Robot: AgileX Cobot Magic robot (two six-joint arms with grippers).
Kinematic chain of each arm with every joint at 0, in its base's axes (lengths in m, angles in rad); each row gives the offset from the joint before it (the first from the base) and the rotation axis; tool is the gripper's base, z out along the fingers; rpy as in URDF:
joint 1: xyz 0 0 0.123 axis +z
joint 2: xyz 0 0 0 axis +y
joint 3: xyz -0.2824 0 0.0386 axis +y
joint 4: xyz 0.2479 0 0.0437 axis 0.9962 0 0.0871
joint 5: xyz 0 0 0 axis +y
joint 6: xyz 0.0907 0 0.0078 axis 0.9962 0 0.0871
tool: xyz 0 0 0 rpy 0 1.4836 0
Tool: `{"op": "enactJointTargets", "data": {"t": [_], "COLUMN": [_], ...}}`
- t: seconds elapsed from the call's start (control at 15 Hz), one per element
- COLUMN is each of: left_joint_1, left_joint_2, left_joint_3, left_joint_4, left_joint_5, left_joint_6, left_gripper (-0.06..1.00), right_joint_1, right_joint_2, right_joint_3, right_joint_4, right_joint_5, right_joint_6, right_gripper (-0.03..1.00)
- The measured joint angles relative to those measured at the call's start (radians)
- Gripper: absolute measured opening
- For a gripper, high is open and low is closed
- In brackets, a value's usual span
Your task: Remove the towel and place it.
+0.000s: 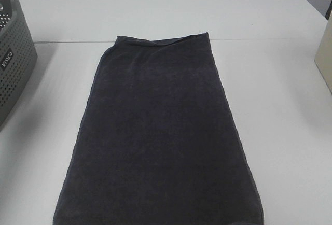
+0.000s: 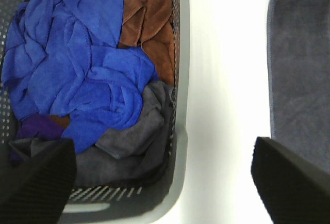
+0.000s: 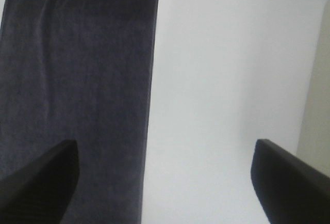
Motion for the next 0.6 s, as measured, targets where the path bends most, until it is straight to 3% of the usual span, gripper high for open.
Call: {"op": "enactJointTargets", "data": {"t": [0.47,0.6], "left_joint_1": [0.000,0.000], "left_joint_2": [-0.430,-0.600], "left_joint_3": [0.298,0.438], "left_joint_4": [0.002,0.008], "left_joint_5": [0.019,0.018], "left_joint_6": [0.000,0.004], "left_gripper": [0.87,0.87], "right_joint_1": [0.000,0.000], "right_joint_2": [-0.581,-0.700], "right_joint_3": [0.473,0.576], "right_joint_4": [-0.059,-0.062], "right_joint_5": [0.001,0.002], "right_joint_6": [-0.007,-0.008], "right_gripper": [0.87,0.87]}}
